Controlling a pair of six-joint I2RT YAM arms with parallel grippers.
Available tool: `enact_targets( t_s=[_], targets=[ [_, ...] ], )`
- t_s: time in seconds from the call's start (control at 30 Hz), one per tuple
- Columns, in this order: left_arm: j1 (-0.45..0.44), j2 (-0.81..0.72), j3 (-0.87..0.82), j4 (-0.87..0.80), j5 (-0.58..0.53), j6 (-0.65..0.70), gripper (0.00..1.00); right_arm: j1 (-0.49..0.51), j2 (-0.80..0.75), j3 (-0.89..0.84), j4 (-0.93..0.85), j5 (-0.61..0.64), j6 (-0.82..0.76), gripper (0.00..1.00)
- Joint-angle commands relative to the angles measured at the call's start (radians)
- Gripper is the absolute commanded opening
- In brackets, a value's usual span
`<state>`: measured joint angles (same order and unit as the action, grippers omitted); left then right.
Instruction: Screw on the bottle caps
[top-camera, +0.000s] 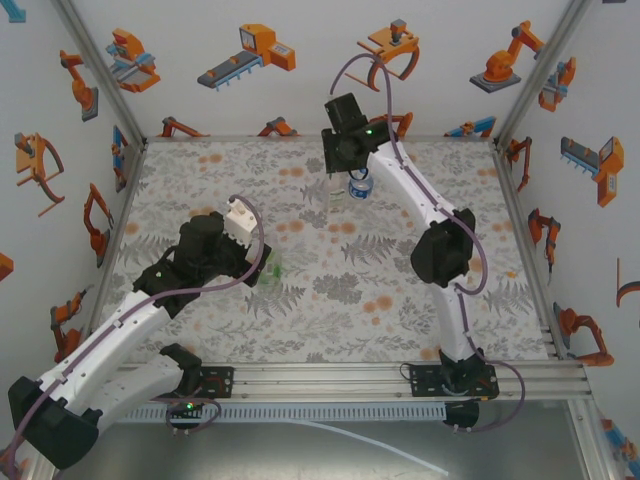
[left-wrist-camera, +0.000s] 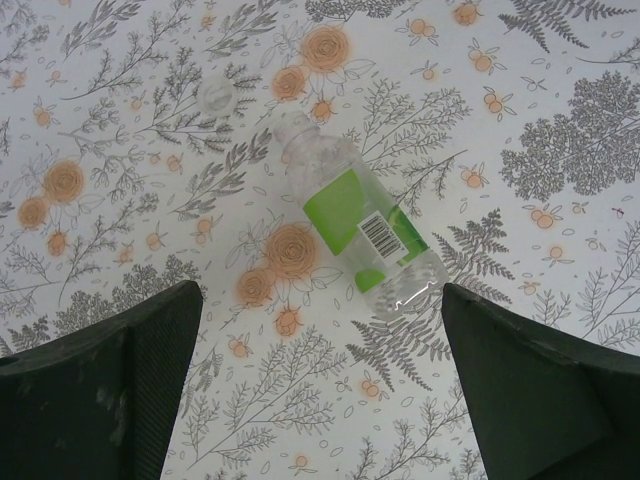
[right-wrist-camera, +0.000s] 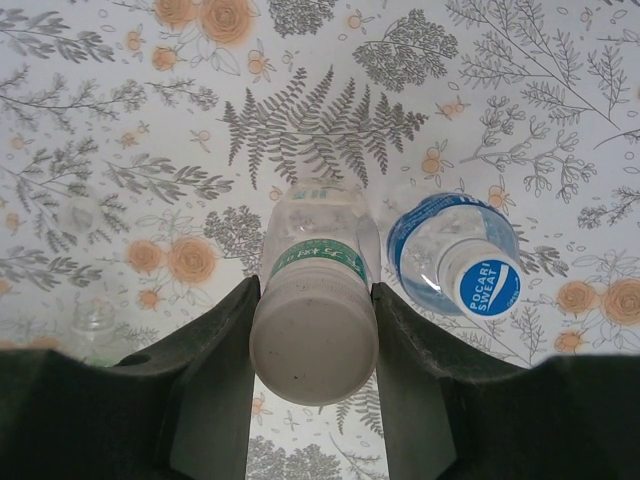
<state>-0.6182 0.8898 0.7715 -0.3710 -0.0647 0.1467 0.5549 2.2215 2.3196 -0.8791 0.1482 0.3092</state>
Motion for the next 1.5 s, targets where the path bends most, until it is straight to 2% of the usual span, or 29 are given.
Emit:
enact_targets(
  t_s=[0.0, 0.4, 0.7, 0.83, 1.03, 1.2, 1.47],
  targets=[
    [0.007, -0.001, -0.011, 0.004, -0.011, 0.004, 0.97, -0.005, 0.012, 0.045, -0.043, 0.036, -0.019, 0.23],
    [0.007, 0.014, -0.01, -0.001, 0.017, -0.008, 0.97, -0.004, 0.016, 0.046, -0.041, 0.015, -0.023, 0.51],
    [0.007, 0.042, -0.002, -0.008, 0.032, -0.042, 0.97, -0.005, -0.042, 0.063, -0.058, 0.002, -0.02, 0.55],
    [0.009, 0.078, 0.028, -0.03, -0.004, -0.11, 0.97, -0.004, -0.078, 0.062, -0.069, -0.016, -0.015, 0.55],
    [0.008, 0.141, 0.071, -0.048, 0.044, -0.19, 0.97, -0.003, -0.15, 0.032, -0.099, -0.029, -0.01, 0.55],
    [0.008, 0.259, 0.156, -0.118, 0.056, -0.25, 1.0, -0.003, -0.249, -0.067, -0.083, -0.033, 0.006, 0.55],
    [0.003, 0.416, 0.222, -0.149, 0.034, -0.366, 0.93, -0.003, -0.46, -0.351, -0.004, -0.035, 0.037, 0.55]
  ],
)
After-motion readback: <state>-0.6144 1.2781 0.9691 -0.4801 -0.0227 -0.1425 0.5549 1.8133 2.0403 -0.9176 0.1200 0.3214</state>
